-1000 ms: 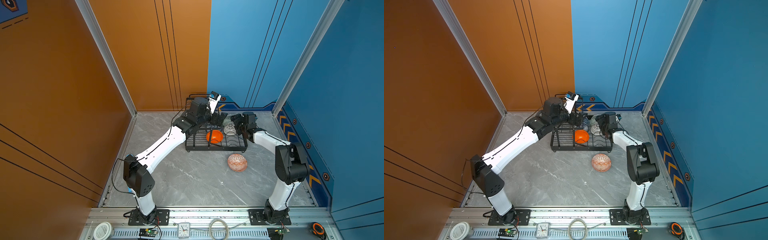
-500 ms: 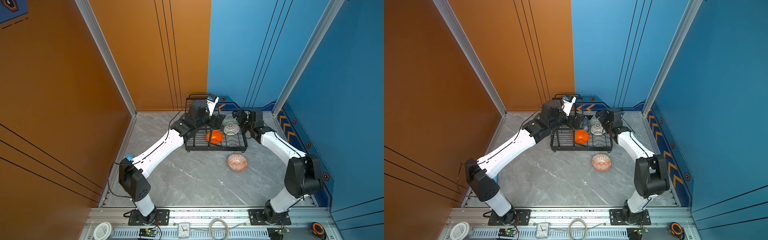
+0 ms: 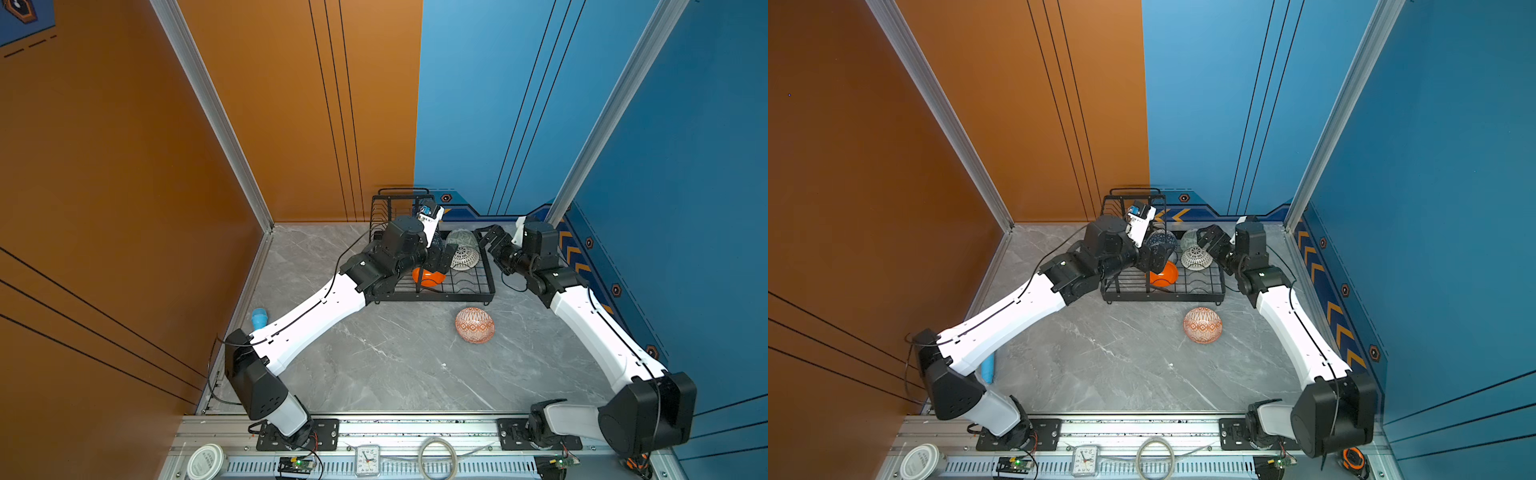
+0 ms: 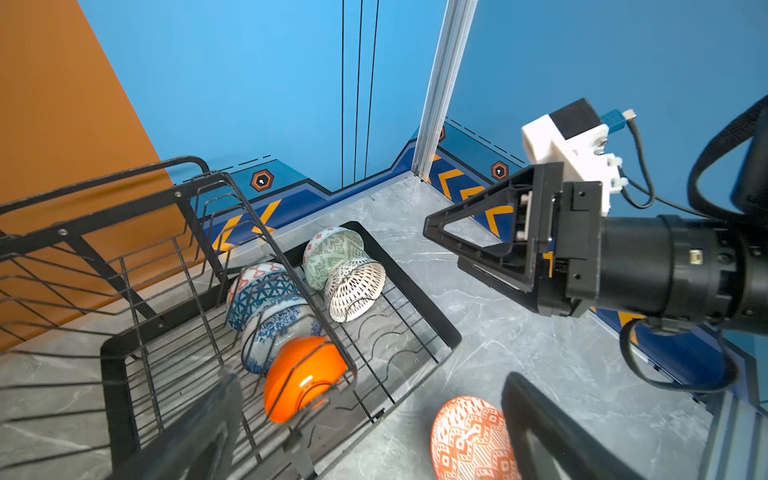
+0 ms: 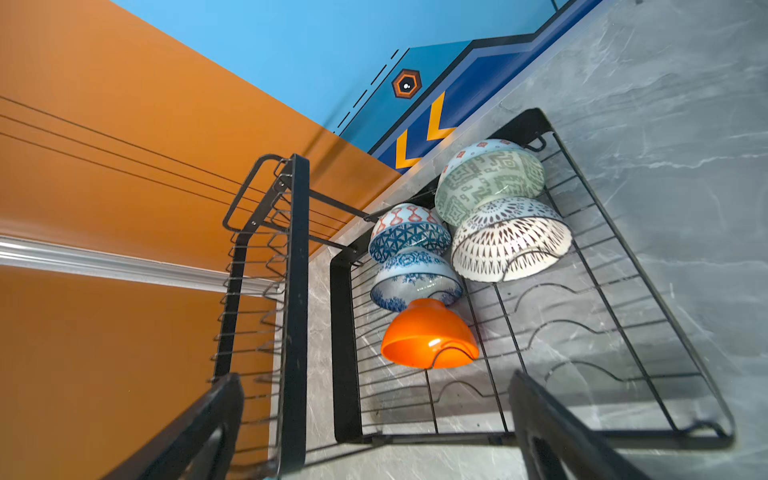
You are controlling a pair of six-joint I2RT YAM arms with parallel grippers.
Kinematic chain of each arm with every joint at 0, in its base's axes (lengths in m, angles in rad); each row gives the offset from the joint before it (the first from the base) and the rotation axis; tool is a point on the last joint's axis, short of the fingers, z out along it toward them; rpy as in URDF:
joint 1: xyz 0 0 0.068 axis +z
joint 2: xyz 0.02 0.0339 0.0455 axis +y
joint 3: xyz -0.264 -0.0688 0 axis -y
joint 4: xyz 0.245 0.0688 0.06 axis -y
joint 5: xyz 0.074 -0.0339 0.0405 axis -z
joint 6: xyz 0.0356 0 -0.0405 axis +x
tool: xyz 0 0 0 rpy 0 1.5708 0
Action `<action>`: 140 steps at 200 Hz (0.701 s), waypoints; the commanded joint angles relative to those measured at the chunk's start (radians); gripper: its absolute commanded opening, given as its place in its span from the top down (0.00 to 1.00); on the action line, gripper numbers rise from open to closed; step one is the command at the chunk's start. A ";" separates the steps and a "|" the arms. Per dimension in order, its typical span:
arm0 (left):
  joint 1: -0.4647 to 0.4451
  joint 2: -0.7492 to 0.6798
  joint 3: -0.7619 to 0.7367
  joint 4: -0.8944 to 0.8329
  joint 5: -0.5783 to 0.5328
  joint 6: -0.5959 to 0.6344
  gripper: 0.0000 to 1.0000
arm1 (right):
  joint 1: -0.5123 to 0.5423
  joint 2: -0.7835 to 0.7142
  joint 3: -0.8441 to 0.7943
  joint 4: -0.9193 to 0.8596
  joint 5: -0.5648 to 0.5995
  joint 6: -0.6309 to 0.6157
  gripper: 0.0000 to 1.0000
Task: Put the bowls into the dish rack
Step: 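Move the left gripper to the orange-patterned bowl while the right gripper approaches it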
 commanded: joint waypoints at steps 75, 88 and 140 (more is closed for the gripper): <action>-0.261 -0.249 -0.428 -0.084 -0.419 -0.608 0.02 | -0.021 -0.401 -0.202 -0.374 -0.020 -0.102 0.00; -0.285 -0.244 -0.457 -0.082 -0.422 -0.676 0.02 | -0.025 -0.435 -0.216 -0.399 -0.041 -0.097 0.00; -0.340 -0.124 -0.482 -0.052 -0.386 -0.930 0.02 | -0.026 -0.534 -0.226 -0.480 -0.051 -0.070 0.00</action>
